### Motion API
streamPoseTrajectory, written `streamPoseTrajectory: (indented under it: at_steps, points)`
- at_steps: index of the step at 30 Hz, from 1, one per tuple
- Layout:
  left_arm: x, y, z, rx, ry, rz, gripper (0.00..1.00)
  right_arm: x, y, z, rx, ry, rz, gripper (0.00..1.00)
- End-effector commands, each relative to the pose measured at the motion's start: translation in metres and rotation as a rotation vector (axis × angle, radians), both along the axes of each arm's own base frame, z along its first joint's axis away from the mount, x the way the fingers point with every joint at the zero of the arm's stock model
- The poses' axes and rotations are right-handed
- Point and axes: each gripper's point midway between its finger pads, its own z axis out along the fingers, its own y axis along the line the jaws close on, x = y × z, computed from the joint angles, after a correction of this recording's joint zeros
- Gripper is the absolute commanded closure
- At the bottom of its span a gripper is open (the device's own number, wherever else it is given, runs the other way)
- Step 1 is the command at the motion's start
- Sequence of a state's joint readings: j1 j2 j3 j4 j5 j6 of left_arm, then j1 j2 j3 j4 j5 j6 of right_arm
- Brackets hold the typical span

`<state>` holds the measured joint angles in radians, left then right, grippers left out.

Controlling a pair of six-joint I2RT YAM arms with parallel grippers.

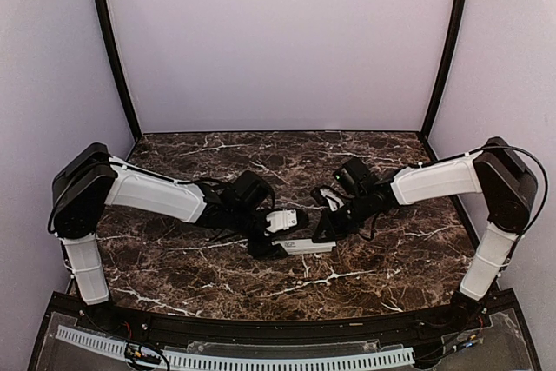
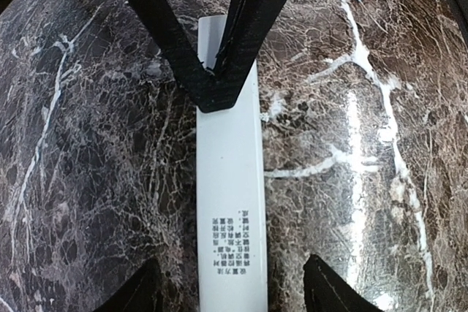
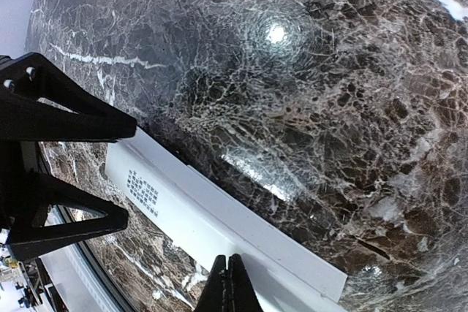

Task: Load the batteries into the remote control
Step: Press the battery cover onto the remote control.

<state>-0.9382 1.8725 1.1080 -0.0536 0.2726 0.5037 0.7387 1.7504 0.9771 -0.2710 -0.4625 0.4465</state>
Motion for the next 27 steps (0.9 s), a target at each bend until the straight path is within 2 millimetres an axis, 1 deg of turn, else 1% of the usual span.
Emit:
streamPoseTrajectory:
  at_steps: [1,5,9,12,17,24,27]
  points:
    - [-0.005,-0.005,-0.003,0.004,0.002,-0.047,0.36,-0.01,-0.001,-0.018,-0.022,0.038,0.005,1.0]
    - [-0.007,-0.006,-0.009,0.013,0.018,-0.057,0.43,-0.011,0.002,-0.02,-0.022,0.044,0.012,1.0]
    - [-0.009,-0.005,-0.016,0.027,0.03,-0.059,0.52,-0.01,0.004,-0.017,-0.02,0.037,0.017,1.0]
    - [-0.009,-0.005,-0.019,0.034,0.029,-0.062,0.55,-0.009,0.004,-0.014,-0.02,0.029,0.017,1.0]
    - [-0.009,-0.005,-0.02,0.034,0.03,-0.059,0.63,-0.008,0.007,-0.008,-0.012,0.022,0.022,1.0]
    - [-0.008,-0.005,-0.022,0.038,0.028,-0.054,0.68,-0.005,0.012,0.002,0.009,0.005,0.03,1.0]
    - [-0.008,-0.004,-0.022,0.041,0.028,-0.054,0.69,-0.003,0.014,0.01,0.021,-0.008,0.036,1.0]
